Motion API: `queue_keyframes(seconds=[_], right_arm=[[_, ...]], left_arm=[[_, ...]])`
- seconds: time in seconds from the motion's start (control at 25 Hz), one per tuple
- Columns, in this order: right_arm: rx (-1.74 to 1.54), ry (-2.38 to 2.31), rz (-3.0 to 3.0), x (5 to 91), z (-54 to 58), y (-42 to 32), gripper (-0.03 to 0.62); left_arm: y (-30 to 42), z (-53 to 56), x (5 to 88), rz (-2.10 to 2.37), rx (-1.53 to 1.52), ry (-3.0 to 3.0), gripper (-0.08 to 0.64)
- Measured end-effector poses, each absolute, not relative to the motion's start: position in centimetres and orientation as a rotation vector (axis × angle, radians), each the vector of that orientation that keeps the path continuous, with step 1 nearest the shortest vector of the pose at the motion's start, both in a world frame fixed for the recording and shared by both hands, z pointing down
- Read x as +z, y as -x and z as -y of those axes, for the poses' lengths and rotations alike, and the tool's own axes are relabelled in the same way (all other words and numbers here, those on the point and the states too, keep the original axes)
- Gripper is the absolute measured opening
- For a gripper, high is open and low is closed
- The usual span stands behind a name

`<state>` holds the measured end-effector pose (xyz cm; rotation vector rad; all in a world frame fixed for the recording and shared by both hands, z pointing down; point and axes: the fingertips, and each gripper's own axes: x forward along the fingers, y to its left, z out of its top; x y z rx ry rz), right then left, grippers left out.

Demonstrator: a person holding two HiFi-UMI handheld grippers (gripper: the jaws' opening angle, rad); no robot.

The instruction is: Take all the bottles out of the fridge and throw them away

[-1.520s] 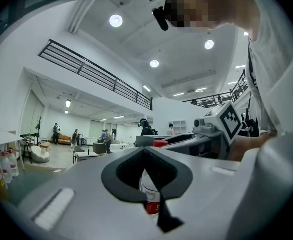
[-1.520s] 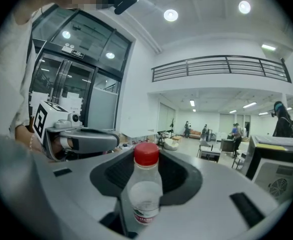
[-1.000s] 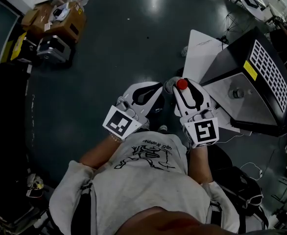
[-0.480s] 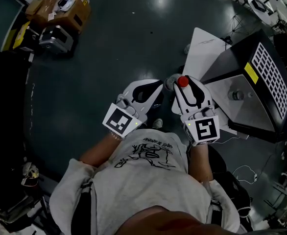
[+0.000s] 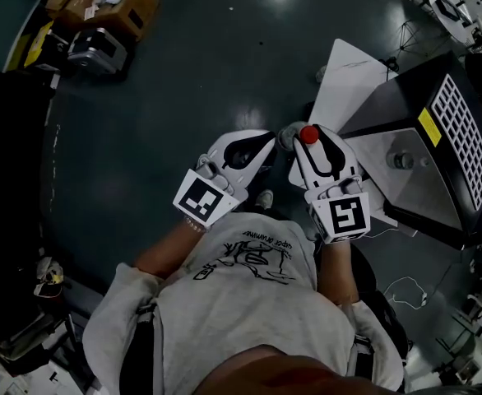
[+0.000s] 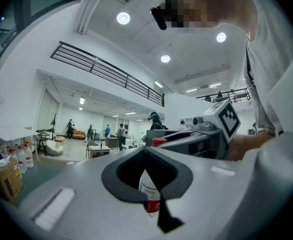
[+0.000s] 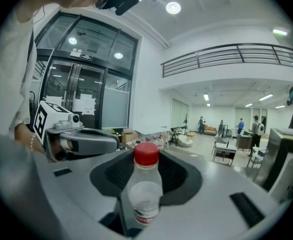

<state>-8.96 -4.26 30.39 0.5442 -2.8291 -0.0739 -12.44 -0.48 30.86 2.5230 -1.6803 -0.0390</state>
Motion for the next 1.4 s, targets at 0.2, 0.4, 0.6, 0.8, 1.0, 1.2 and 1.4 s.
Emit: queue_keyframes(seconds=[0.2,0.4,0.6,0.8,1.0,1.2,1.4], right_arm=[[-0.054,-0.509,2.822,31.2,4.2,9.5,0.153],[-0.025,-0.495,2.812,32.3,4.4,9.9,0.153],[0.011,-0.497,2.807,33.3,4.3,10.1,0.153],[0.021,-0.471,2.782,34.6,4.1,10.2,0.153],[0.038,-0.456,2.769,36.0,3.7,10.3,0.153],[0.065,-0.454,2.760,37.7,3.2,10.1,0.153],[0.085,-0.462,2.751,39.5,2.9,10.1,0.153]], left_arm=[[12.8,0.6,31.6,1.684,-0.028,-2.496,0.008],[13.1,0.7,32.5,1.679,-0.022,-2.472,0.008],[13.4,0.5,33.5,1.671,-0.007,-2.454,0.008],[13.6,0.3,34.4,1.663,0.013,-2.441,0.008],[13.5,0.0,35.8,1.647,0.036,-2.428,0.008],[13.2,-0.3,37.4,1.640,0.057,-2.421,0.008],[13.2,-0.7,39.1,1.646,0.090,-2.422,0.008]])
